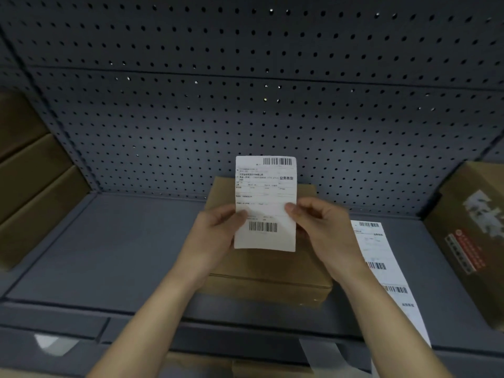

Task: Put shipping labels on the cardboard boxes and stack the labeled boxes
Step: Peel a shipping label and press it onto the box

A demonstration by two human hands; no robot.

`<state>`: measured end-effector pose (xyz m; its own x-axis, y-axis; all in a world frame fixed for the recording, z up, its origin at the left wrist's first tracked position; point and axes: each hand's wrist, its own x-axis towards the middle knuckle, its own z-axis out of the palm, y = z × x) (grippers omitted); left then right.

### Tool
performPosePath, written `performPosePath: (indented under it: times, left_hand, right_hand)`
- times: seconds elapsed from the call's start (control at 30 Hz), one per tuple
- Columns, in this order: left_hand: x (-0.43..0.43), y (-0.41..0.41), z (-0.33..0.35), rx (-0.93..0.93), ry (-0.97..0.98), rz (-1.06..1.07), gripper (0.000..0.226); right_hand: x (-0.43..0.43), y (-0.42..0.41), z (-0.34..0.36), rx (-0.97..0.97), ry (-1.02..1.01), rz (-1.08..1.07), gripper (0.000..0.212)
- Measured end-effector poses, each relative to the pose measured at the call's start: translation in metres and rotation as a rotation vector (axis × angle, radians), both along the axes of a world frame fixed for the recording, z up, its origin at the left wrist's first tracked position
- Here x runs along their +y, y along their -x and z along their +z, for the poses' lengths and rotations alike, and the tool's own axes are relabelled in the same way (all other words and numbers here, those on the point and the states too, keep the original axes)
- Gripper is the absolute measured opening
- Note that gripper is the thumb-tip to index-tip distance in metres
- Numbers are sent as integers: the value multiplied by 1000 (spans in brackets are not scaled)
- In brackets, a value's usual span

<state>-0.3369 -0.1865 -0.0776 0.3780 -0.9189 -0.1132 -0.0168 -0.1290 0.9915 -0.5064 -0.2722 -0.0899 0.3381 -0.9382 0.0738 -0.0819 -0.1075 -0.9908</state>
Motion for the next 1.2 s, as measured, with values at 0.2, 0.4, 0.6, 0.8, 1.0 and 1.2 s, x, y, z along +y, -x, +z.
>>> performPosePath:
  times: [0.2, 0.4, 0.6, 0.8, 1.0, 1.2]
  left_hand:
    - [1, -18, -2, -107, 41, -8, 19]
    - [-7, -45, -12, -335, -19, -107, 22]
    - [-13, -58, -25, -491, -38, -194, 41]
    - [-17, -60, -28, -524, -10, -254, 69]
    - [-21, -59, -32, -605, -41, -290, 88]
    - [-21, -57, -34, -654, -51, -290, 95]
  right_hand:
    - [-2, -7, 1, -28, -75, -24, 12]
    - [-3, -15, -4, 45, -158, -7, 14]
    - [-4, -20, -13, 138, -136, -1, 19]
    - [-6, -23, -18, 181, -107, -23, 18]
    - [-7, -22, -21, 201, -108, -44, 19]
    - [-9, -21, -21, 229, -105, -27, 18]
